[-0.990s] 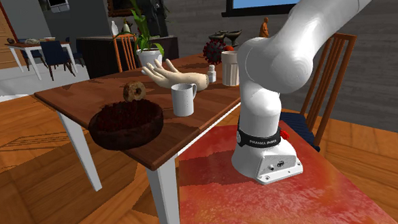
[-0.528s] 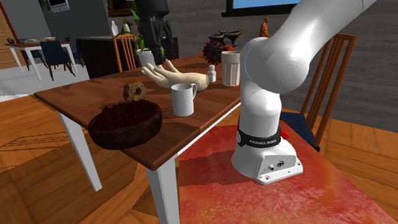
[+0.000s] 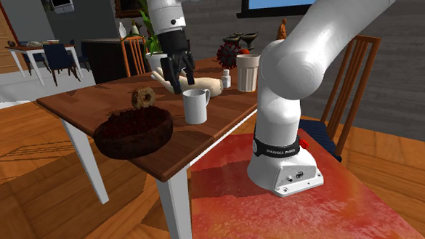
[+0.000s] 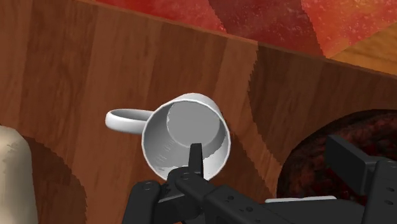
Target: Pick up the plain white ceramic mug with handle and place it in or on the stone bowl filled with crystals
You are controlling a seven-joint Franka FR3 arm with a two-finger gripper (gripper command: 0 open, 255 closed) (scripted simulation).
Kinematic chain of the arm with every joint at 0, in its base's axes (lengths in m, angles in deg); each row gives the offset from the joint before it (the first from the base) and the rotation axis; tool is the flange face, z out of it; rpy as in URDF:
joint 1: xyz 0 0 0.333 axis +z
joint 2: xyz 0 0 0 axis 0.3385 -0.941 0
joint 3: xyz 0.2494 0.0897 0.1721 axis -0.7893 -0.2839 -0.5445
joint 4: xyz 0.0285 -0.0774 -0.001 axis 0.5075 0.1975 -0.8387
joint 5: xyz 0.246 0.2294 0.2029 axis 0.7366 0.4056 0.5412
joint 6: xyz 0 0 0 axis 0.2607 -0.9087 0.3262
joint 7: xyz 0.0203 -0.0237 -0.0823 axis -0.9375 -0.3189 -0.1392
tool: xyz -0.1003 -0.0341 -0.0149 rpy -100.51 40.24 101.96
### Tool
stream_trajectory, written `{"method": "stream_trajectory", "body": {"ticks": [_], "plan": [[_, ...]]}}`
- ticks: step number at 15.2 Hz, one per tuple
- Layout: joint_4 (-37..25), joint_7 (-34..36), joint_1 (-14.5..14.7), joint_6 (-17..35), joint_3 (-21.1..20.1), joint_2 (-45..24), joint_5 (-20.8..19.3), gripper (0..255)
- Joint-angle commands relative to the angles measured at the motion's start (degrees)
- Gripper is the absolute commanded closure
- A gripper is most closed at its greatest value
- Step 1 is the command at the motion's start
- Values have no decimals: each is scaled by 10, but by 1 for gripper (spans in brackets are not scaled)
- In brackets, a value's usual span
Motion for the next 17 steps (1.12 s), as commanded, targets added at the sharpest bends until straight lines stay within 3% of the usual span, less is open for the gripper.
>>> {"method": "stream_trajectory", "body": {"ticks": [1,10,17], "plan": [[14,6,-19,34,13,-19,-16,0],[66,8,-29,113,28,-47,-33,0],[66,8,-30,113,28,-47,-33,0]]}}
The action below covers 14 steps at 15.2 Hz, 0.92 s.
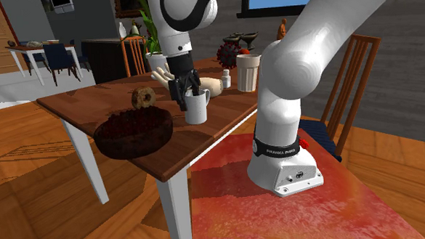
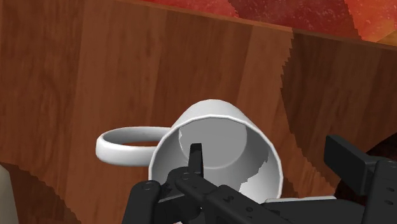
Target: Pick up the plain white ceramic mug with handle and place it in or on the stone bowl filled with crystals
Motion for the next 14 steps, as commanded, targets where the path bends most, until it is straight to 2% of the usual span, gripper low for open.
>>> {"method": "stream_trajectory", "body": {"ticks": [1,10,14], "plan": [[0,0,0,0,0,0,0,255],[0,0,0,0,0,0,0,255],[-20,-1,1,-41,-6,21,5,255]]}}
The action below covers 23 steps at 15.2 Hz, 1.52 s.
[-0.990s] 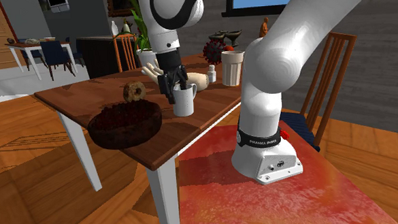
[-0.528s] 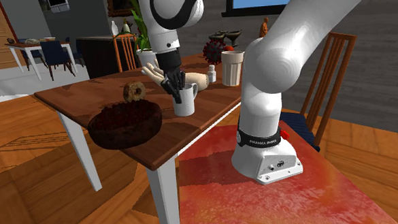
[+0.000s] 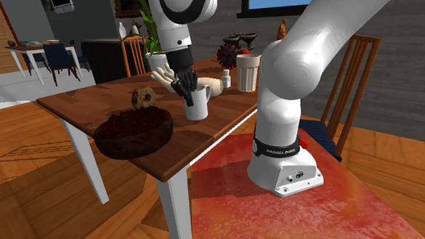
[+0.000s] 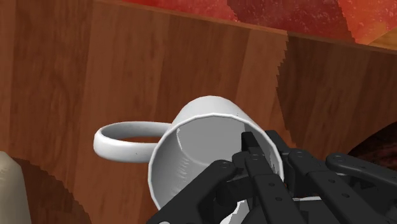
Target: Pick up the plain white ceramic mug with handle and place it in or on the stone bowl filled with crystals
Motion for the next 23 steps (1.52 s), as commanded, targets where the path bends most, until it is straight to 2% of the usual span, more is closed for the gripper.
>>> {"method": "stream_trajectory", "body": {"ticks": [1,23], "plan": [[-11,0,1,-22,-3,11,3,255],[-154,-5,8,-212,-31,58,27,255]]}}
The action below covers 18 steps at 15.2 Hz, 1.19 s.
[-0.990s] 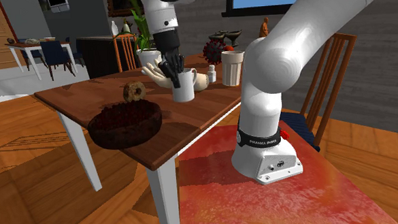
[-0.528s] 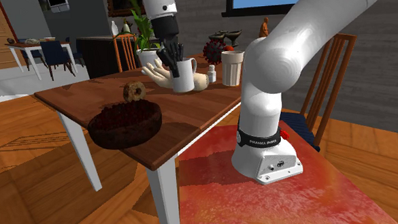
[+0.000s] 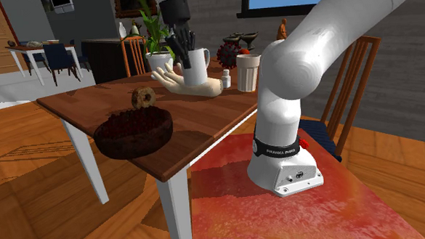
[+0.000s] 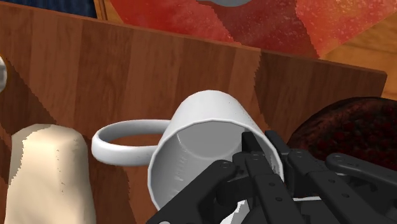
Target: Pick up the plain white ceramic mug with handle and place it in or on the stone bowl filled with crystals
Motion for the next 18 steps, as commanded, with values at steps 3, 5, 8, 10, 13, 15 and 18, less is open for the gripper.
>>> {"method": "stream_trajectory", "body": {"ticks": [3,5,8,10,13,15,18], "plan": [[-32,0,2,-31,-5,-1,4,255],[-48,-1,3,-46,-7,-1,6,255],[-66,23,17,-45,-28,-23,28,255],[-83,47,30,-40,-48,-46,48,255],[-114,80,47,-33,-76,-85,74,255],[-138,102,58,-29,-94,-112,90,255],[-178,134,72,-25,-119,-156,109,255]]}}
